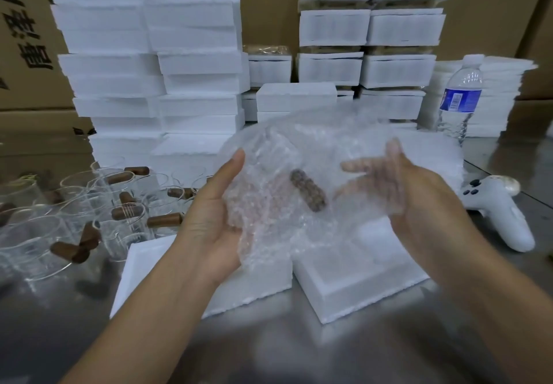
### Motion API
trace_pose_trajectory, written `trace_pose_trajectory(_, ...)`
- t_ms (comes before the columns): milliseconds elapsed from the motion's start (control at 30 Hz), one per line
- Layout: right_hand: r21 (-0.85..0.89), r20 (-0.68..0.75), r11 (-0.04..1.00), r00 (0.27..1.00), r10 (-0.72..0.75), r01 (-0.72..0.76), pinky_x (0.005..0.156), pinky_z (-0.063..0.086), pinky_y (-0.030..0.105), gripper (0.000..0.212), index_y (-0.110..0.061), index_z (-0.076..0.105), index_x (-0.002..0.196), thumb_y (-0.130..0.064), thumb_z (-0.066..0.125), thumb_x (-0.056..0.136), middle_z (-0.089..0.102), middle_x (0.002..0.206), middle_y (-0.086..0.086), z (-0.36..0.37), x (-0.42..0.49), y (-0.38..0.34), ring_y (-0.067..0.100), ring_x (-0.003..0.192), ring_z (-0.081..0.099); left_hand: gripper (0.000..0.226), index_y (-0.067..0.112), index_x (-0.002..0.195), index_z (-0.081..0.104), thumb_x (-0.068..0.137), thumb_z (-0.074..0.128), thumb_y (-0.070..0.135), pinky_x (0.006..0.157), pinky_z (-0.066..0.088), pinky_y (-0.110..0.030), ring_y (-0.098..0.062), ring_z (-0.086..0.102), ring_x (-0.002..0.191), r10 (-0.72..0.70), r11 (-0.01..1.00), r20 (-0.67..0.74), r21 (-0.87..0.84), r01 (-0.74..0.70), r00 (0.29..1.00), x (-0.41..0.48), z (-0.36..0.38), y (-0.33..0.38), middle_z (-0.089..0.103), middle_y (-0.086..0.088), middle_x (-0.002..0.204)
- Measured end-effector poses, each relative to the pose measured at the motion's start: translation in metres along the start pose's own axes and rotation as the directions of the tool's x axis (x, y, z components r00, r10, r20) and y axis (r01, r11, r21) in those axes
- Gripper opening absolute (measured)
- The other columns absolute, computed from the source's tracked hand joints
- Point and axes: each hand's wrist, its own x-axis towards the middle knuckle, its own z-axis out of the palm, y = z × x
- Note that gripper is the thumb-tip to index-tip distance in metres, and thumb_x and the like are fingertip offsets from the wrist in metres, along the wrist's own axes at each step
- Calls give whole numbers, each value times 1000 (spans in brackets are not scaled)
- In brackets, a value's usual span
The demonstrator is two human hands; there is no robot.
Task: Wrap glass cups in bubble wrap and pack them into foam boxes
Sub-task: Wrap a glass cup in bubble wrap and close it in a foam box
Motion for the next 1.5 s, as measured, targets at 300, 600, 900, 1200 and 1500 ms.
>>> trace_pose_trajectory(300, -319, -66, 938, 984, -167, 138, 93, 36, 13, 26, -45, 68, 83, -60, 71, 63, 53, 120, -23, 1, -9, -7, -12, 113, 48, 66, 10, 128, 58, 69, 69, 38, 106, 37, -52, -35, 57, 119, 105, 983, 53, -155, -96, 993, 3, -7, -2, 61, -16, 127)
trace_pose_trajectory(600, 21, -216, 999, 975, 46, -43, 71, 53, 27, 11, -21, 67, 76, -20, 62, 85, 69, 65, 0, -15, -4, -14, 11, 55, 62, 79, 9, 123, 64, 49, 88, 24, 105, 36, -56, -37, 57, 119, 116, 980, 166, -181, -86, 979, 2, -8, -6, 61, -17, 127)
trace_pose_trajectory(900, 369, -243, 923, 970, -17, 109, 69, 55, 20, 13, -17, 59, 84, -20, 48, 91, 74, 80, -3, -11, -4, -21, 11, 71, 70, 64, 10, 112, 71, 53, 88, 28, 84, 55, -49, -32, 66, 105, 90, 995, 151, -51, -83, 984, 0, 0, -15, 67, -14, 117)
trace_pose_trajectory(1200, 431, -166, 888, 981, -98, 162, 83, 55, 30, 21, -24, 59, 98, -29, 49, 81, 72, 98, -11, -8, -4, -20, 9, 98, 66, 86, 7, 117, 67, 41, 92, 38, 92, 49, -53, -35, 62, 112, 7, 1000, 229, -21, -2, 973, -1, 2, -29, 63, -19, 124)
trace_pose_trajectory(1500, -56, -294, 987, 942, -159, 149, 86, 49, 24, 69, -38, 32, 127, -55, 58, 66, 63, 109, -14, 13, -8, -1, 1, 98, 63, 82, 15, 134, 52, 64, 62, 56, 99, 45, -51, -31, 60, 117, 213, 977, 107, -33, -210, 971, 1, 4, -28, 62, -13, 127)
